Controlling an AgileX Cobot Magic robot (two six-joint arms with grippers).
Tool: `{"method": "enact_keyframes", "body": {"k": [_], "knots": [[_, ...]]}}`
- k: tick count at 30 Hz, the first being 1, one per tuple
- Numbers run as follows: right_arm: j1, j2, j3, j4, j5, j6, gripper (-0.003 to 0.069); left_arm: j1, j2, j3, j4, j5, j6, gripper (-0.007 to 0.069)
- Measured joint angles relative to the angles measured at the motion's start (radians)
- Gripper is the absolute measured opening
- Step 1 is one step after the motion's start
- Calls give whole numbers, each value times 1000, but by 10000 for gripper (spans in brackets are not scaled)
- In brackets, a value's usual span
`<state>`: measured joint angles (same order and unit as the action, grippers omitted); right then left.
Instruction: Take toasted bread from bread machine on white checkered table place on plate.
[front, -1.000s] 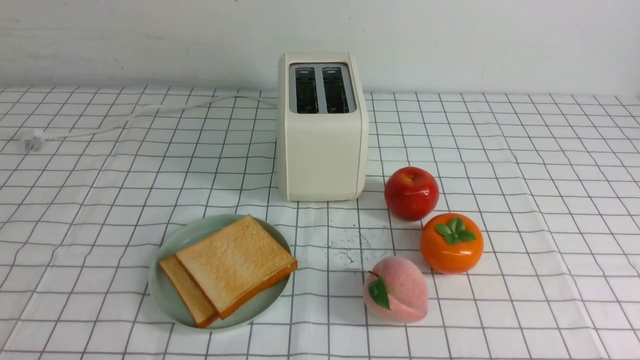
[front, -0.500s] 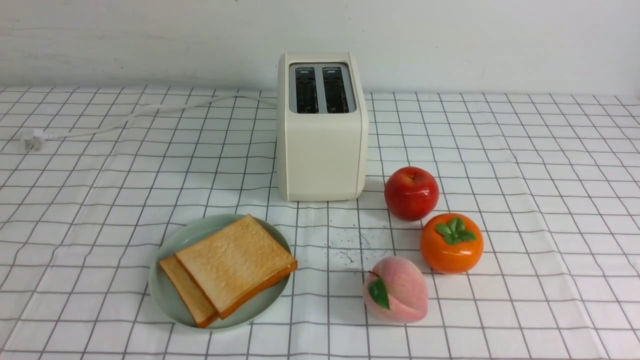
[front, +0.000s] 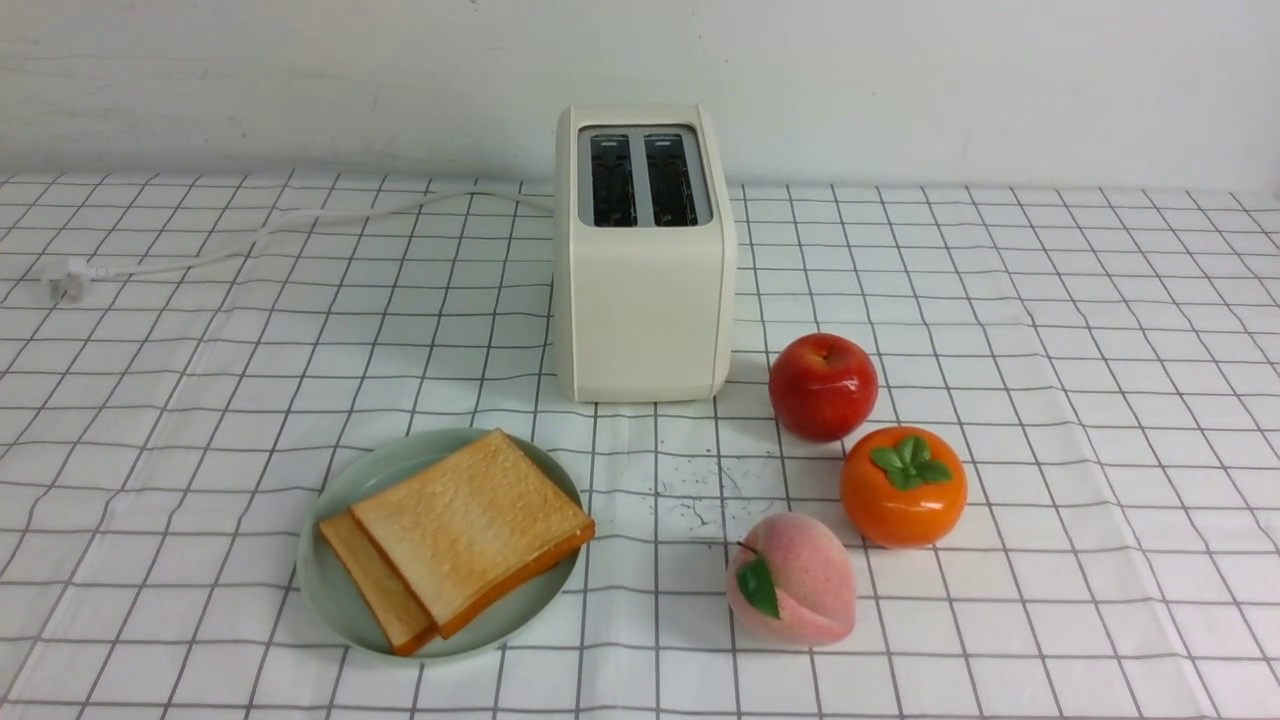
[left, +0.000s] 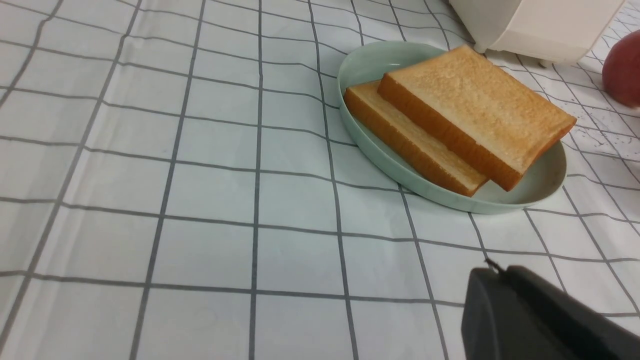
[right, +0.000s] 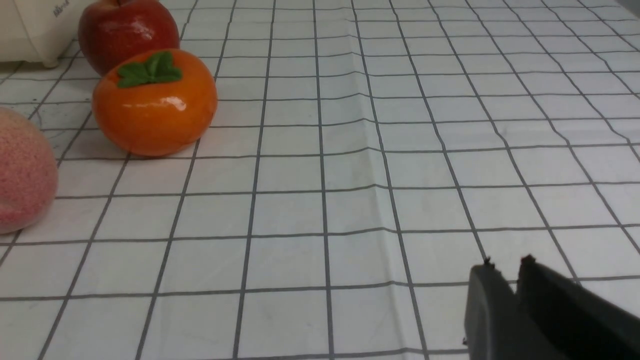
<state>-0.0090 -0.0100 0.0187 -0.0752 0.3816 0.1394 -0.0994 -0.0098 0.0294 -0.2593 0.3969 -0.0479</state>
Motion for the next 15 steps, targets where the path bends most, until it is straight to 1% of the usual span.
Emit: {"method": "enact_keyframes", "body": {"k": [15], "knots": [[0,0,0,0,0,0,115,0,0,0,0,0,0,-6]]}}
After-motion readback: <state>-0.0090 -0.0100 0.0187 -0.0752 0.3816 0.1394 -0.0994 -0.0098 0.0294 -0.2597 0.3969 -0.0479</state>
